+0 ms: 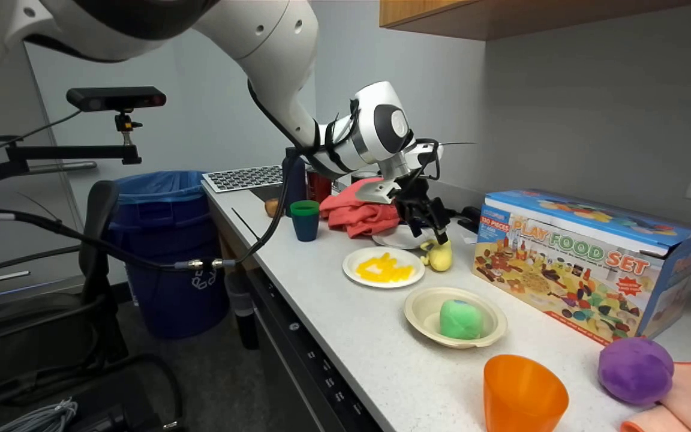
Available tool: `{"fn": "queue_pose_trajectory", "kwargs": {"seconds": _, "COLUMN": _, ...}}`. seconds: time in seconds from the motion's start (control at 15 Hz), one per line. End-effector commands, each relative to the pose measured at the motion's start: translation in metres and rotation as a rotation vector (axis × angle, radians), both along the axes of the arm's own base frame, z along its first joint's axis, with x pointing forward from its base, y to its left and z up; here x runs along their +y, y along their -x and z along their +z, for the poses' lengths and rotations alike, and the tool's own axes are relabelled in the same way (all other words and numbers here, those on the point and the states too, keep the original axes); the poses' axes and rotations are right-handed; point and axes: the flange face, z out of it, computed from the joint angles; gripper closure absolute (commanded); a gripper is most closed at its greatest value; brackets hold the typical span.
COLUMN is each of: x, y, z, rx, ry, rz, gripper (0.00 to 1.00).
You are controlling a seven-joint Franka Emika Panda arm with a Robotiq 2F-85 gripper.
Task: Put the toy banana on the plate with the green toy fruit
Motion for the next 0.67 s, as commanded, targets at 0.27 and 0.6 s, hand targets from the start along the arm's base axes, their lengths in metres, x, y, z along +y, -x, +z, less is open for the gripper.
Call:
{"fn": "queue_pose_trajectory", "kwargs": {"seconds": 0.27, "x": -0.029, "y": -0.026, "z": -0.013, "rx": 0.027, "ry": 0.074, "rz": 0.033, "gripper": 0.00}}
{"fn": "queue_pose_trajectory", "kwargs": {"seconds": 0.6, "x": -0.037, "y": -0.022, "z": -0.018, "rx": 0.057, "ry": 0.048, "rz": 0.000, "gripper": 0.49}}
